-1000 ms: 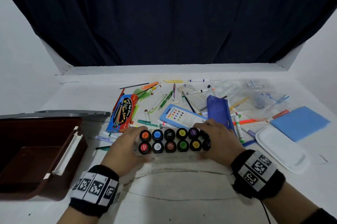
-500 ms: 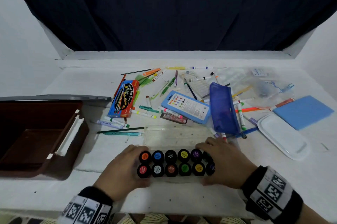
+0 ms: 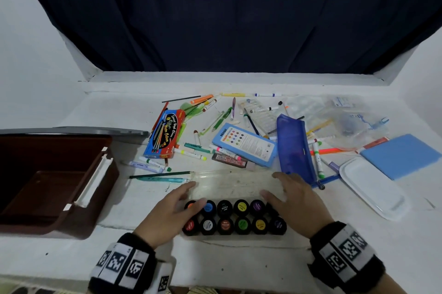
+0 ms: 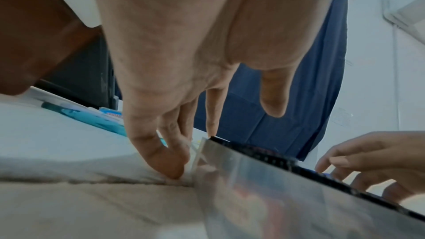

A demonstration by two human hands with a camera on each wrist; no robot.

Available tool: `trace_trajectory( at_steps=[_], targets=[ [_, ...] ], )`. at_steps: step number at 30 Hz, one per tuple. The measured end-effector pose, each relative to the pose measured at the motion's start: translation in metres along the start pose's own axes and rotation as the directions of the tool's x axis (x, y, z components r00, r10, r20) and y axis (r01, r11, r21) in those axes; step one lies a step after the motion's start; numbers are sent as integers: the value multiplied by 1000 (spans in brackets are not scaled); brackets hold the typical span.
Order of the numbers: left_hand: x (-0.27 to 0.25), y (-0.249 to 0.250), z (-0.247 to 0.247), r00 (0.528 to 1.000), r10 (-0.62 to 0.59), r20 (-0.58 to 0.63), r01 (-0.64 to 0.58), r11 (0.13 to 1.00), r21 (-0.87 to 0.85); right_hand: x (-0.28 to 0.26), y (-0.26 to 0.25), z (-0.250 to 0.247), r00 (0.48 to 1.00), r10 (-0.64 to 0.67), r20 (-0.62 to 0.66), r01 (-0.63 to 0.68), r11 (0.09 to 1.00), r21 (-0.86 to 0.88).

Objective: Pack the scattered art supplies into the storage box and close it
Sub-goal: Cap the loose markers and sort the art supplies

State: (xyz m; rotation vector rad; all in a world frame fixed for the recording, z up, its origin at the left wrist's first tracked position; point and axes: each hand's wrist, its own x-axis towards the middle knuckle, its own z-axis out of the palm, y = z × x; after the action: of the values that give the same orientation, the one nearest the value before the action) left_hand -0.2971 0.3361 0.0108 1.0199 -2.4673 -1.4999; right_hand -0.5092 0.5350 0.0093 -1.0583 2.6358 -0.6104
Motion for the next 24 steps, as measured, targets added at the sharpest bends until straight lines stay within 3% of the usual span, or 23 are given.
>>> trace_trajectory(
  at_steps=[3,8,12,15,19,24],
  targets=[
    [5,4,3,1000,-5,6,5,1000,7,13,0,3,998,61,-29,-62,998,-22],
    [6,6,5,1000,-2,-2,2,1000,-31,20,-1,5,993,115,41,-115,993,16],
    [5,7,3,996,-11,-85,4,997,-82,17,0,-1,990,139,-3,-134,959,251],
    [0,9,5,989,17,-145,-36,991,-128,7,3,-1,983,124,-135,-68,931,360],
    [-12,11,7,954,-51,-296,-66,926,-371,-4,4,-4,954,70,-293,59,910,410],
    [-24,6,1,949,-55,-309,-111,863,-493,-18,6,-8,936,51,-349,119,886,448]
  ],
)
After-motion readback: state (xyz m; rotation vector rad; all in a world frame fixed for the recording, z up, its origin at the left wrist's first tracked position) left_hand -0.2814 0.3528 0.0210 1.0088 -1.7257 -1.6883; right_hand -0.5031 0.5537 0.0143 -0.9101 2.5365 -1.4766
